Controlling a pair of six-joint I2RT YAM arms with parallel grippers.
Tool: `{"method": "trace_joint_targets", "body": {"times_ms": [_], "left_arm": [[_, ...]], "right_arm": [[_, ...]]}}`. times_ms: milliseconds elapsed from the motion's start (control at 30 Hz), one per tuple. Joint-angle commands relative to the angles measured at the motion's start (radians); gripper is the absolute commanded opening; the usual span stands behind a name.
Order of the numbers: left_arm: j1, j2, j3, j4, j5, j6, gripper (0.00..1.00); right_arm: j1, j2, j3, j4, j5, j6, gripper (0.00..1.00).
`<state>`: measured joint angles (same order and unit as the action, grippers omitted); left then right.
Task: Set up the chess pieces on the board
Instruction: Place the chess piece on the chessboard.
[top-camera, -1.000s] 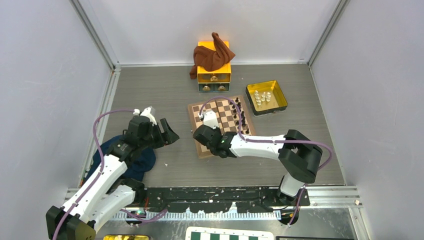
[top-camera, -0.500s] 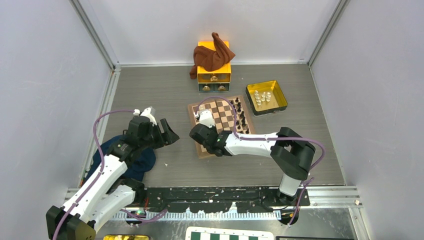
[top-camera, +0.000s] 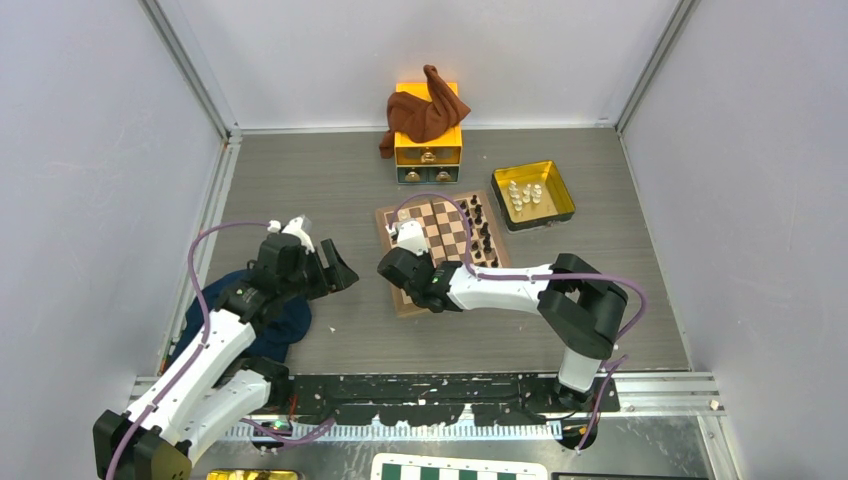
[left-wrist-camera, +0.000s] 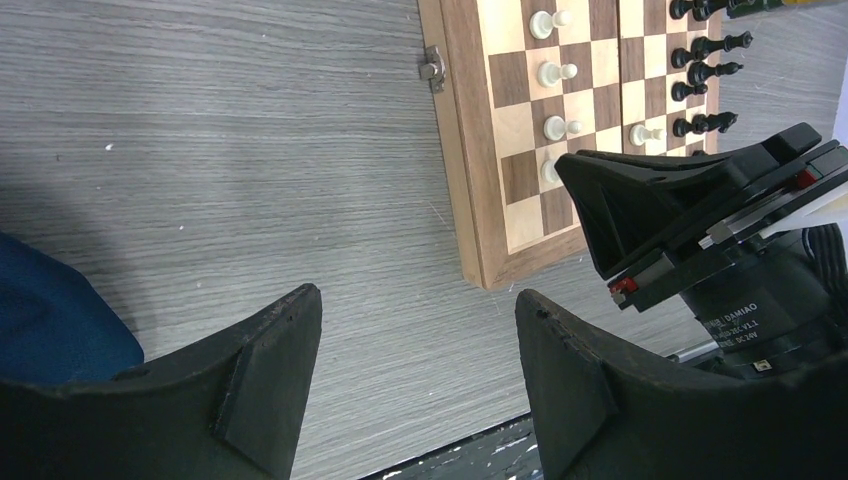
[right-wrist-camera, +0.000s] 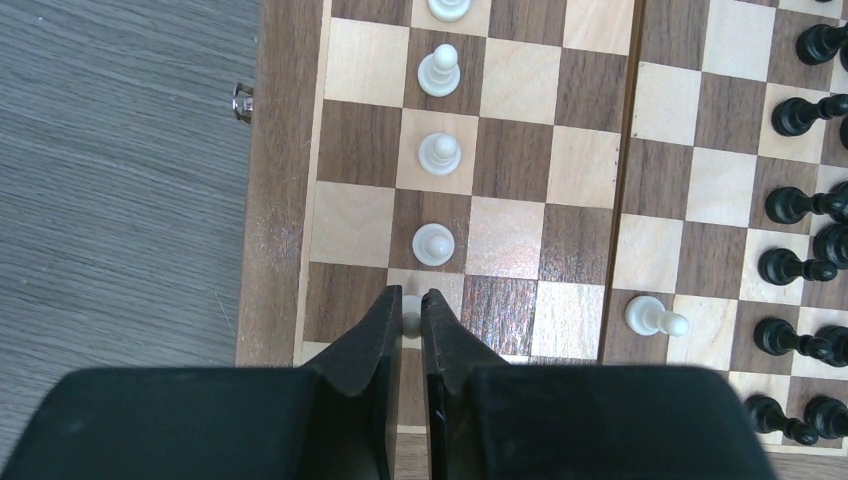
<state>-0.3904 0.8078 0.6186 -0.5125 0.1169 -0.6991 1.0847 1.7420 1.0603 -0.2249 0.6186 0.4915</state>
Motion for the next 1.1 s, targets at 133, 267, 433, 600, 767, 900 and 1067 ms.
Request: {"method": "trace_joint_targets", "body": {"times_ms": [133, 267, 433, 600, 767, 900, 1067], "left_arm": [[0.004, -0.01, -0.002, 0.04, 0.013, 0.007, 0.72], [0.004, -0.01, 0.0, 0.04, 0.013, 0.007, 0.72], [0.004, -0.012, -0.001, 0.037, 0.016, 0.006, 0.72], [0.004, -0.016, -0.003, 0.035, 0.018, 0.004, 0.72], [0.004, -0.018, -0.002, 0.034, 0.021, 0.003, 0.72], [0.004, -0.024, -0.007, 0.033, 0.021, 0.001, 0.72], [0.004, -0.023, -0.007, 0.031, 0.021, 0.003, 0.72]], "right_arm": [[0.004, -0.007, 0.021, 0.027, 0.031, 0.0, 0.12], [0.004, -0.014, 0.023, 0.023, 0.034, -0.003, 0.2], [0.003, -0.022, 0.023, 0.017, 0.039, -0.004, 0.28], [0.003, -0.038, 0.023, 0.006, 0.045, -0.006, 0.31], [0.003, -0.044, 0.034, -0.013, 0.05, -0.01, 0.32], [0.004, -0.032, 0.034, -0.016, 0.044, -0.005, 0.32], [0.004, -0.03, 0.025, -0.009, 0.048, -0.003, 0.32]]}}
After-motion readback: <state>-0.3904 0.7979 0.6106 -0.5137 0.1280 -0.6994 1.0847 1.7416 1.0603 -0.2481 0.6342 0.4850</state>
